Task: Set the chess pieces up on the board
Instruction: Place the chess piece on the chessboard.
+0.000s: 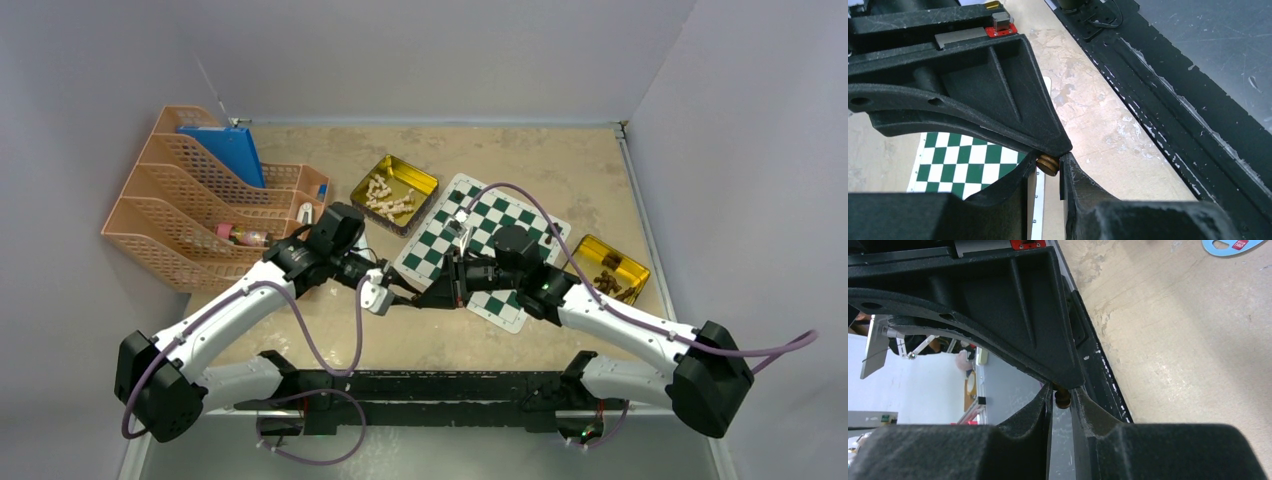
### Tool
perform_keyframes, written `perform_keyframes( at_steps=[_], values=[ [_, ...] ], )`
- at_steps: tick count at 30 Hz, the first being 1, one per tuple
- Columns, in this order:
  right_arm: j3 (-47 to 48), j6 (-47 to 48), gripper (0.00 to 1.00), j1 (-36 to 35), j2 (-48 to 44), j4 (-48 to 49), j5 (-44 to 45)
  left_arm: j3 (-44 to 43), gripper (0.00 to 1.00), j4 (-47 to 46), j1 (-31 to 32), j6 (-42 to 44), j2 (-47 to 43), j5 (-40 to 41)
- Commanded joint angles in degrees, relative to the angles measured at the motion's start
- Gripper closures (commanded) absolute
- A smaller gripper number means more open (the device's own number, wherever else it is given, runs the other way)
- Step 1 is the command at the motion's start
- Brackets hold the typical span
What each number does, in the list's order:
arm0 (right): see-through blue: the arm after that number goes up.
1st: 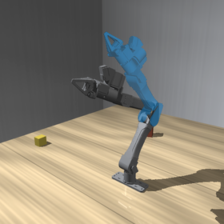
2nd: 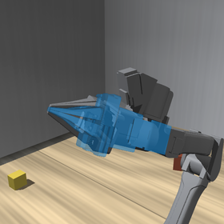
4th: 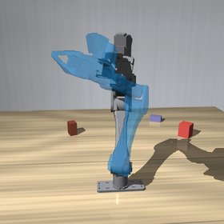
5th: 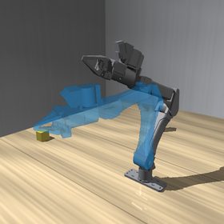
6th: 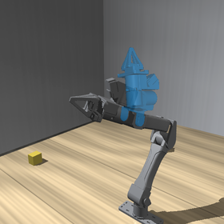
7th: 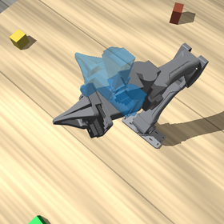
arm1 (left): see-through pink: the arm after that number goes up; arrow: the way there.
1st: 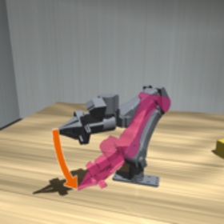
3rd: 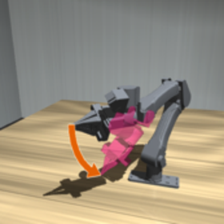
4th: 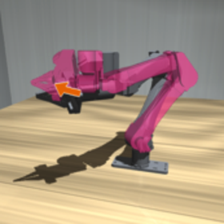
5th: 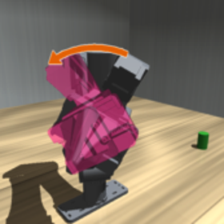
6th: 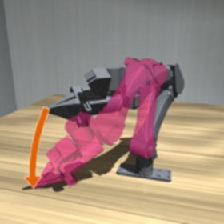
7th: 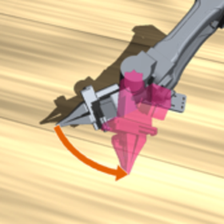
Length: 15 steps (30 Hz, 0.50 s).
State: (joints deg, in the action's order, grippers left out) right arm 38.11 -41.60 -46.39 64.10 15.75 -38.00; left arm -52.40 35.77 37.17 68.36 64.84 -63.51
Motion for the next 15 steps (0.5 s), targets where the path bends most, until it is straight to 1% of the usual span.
perform_keyframes(
  at_steps=[1, 3, 5, 8, 11, 15],
  values=[
    [1.4, -1.3, 0.77, 0.0, -2.9, 4.8, 1.6, -2.1, 0.93, -3.7, 0.6, -5.8, 0.3, -0.6],
    [0.8, -2.3, 0.75, 0.0, -4.2, 5.2, 3.2, -2.5, 0.95, -5.3, 0.5, -9.9, 0.2, 0.4],
    [0.0, -3.7, 0.73, 0.0, -5.9, 6.2, 5.2, -3.0, 1.00, -6.4, 0.5, -13.4, 0.3, 1.6],
    [-2.1, -6.8, 0.69, 0.0, -9.5, 8.7, 9.0, -3.2, 1.00, -10.2, 0.5, -20.6, 0.1, 3.6],
    [-4.3, -8.8, 0.64, 0.0, -12.3, 8.9, 12.2, -3.2, 1.00, -14.7, 0.5, -28.7, 0.0, 5.7],
    [-6.8, -10.5, 0.59, 0.0, -16.6, 9.7, 17.4, -1.9, 1.00, -23.2, 0.4, -39.5, -0.8, 9.0]
  ],
)
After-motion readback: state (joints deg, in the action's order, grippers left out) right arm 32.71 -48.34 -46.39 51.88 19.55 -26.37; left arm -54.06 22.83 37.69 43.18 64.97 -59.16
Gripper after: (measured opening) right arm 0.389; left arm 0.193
